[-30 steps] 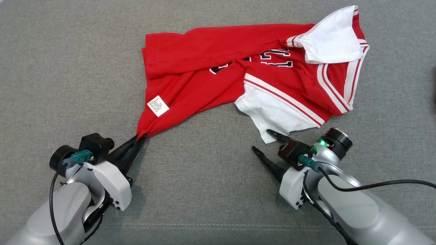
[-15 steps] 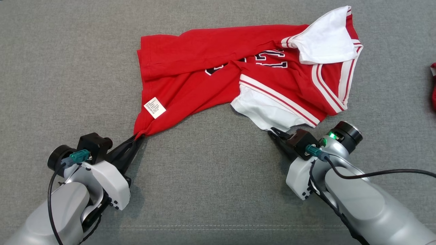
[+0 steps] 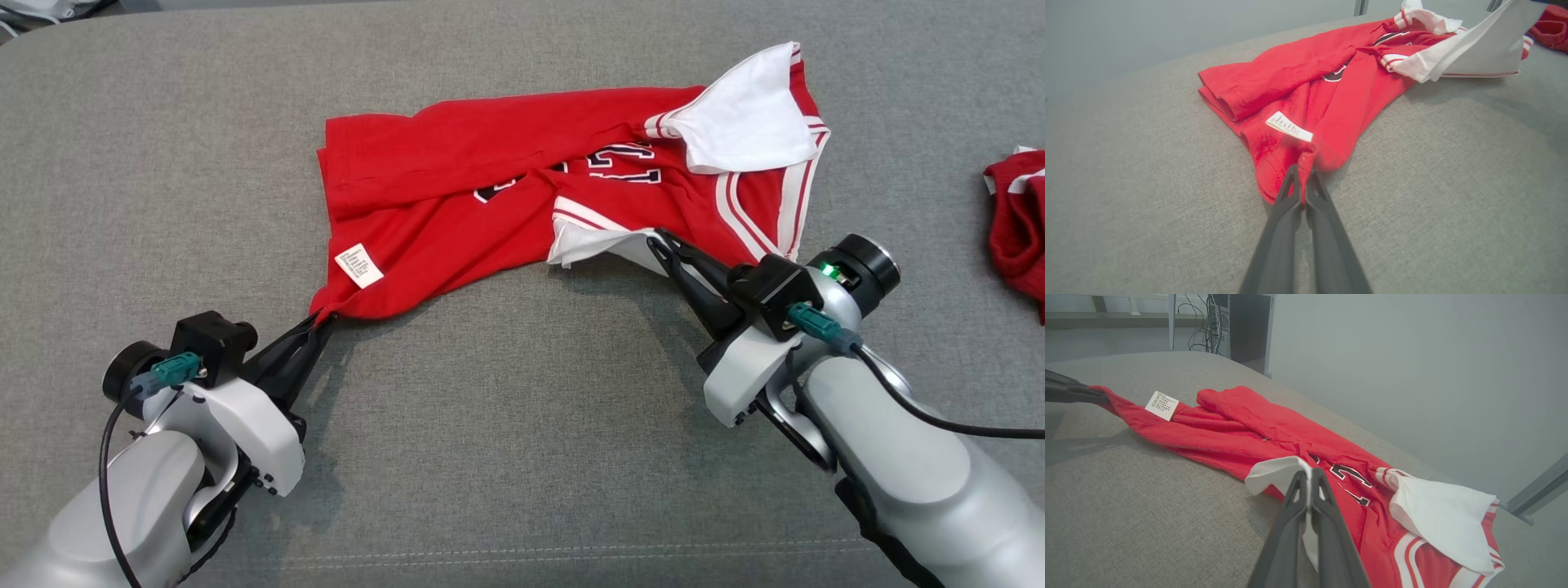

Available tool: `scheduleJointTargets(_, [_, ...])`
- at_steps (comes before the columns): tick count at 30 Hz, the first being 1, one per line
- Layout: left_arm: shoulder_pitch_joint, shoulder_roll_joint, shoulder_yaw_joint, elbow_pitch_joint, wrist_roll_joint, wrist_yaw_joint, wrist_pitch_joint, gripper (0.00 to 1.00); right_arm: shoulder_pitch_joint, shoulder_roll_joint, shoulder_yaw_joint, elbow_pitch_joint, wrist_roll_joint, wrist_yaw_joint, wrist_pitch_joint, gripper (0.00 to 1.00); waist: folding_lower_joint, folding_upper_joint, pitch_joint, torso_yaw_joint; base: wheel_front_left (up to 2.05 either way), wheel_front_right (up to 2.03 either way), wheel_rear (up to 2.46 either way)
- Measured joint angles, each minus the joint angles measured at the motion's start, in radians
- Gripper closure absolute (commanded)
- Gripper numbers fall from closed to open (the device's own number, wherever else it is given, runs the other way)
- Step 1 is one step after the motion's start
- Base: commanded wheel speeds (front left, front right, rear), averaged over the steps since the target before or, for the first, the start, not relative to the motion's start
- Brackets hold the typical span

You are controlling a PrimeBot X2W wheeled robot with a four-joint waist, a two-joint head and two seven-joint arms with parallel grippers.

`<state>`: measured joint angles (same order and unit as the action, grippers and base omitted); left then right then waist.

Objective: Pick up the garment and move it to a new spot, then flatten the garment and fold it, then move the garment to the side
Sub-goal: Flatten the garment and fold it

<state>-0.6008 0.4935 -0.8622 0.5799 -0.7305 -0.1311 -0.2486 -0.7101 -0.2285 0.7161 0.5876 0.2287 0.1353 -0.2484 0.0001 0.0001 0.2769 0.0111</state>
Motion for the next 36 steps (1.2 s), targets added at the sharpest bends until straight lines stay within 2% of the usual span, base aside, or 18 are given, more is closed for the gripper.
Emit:
scheduleJointTargets(5, [0.000,0.015,0.021,-0.028,0.011,0.000,0.000,1.00,0.003,-0.036,-0.034,-0.069,0.023,0.000,0.000,1.00,-0.0001,0.0000,-0.026,-0.008,0.00,0.00,0.00])
scheduleJointTargets(14, [-0.103,0.112,0.027,-0.115,0.019,0.000,-0.002,1.00,-0.036,-0.099,-0.104,-0.124,0.077,0.000,0.002,1.00,0.0000,0.0000,-0.096,-0.014,0.00,0.00,0.00])
scheduleJointTargets(18, [-0.219,0.140,0.004,-0.121,0.005,0.000,0.031,1.00,-0.136,-0.126,-0.090,-0.111,0.118,0.000,0.025,1.00,0.0000,0.0000,-0.120,-0.011,0.00,0.00,0.00])
scheduleJointTargets(22, [-0.372,0.147,0.018,-0.085,-0.012,0.000,0.046,1.00,-0.291,-0.153,-0.094,-0.047,0.150,0.000,0.028,1.00,0.0000,0.0000,-0.137,-0.004,0.00,0.00,0.00])
scheduleJointTargets(27, [-0.467,0.157,0.040,-0.021,-0.019,0.000,0.028,1.00,-0.408,-0.151,-0.112,0.014,0.202,0.000,0.019,1.00,0.0000,0.0000,-0.153,-0.010,0.00,0.00,0.00])
scheduleJointTargets(30, [-0.437,0.156,-0.017,-0.022,-0.052,0.000,0.045,1.00,-0.393,-0.151,-0.080,0.047,0.265,0.000,0.038,1.00,-0.0001,0.0000,-0.165,-0.013,0.00,0.00,0.00])
scheduleJointTargets(32, [-0.380,0.155,-0.070,-0.037,-0.101,0.000,0.072,1.00,-0.351,-0.157,-0.023,0.045,0.334,0.000,0.084,1.00,-0.0001,0.0000,-0.171,-0.015,0.00,0.00,0.00])
scheduleJointTargets(36, [-0.246,0.182,-0.188,-0.112,-0.228,-0.001,0.154,1.00,-0.220,-0.207,0.130,-0.048,0.558,0.000,0.226,1.00,-0.0001,0.0000,-0.184,-0.019,0.00,0.00,0.00])
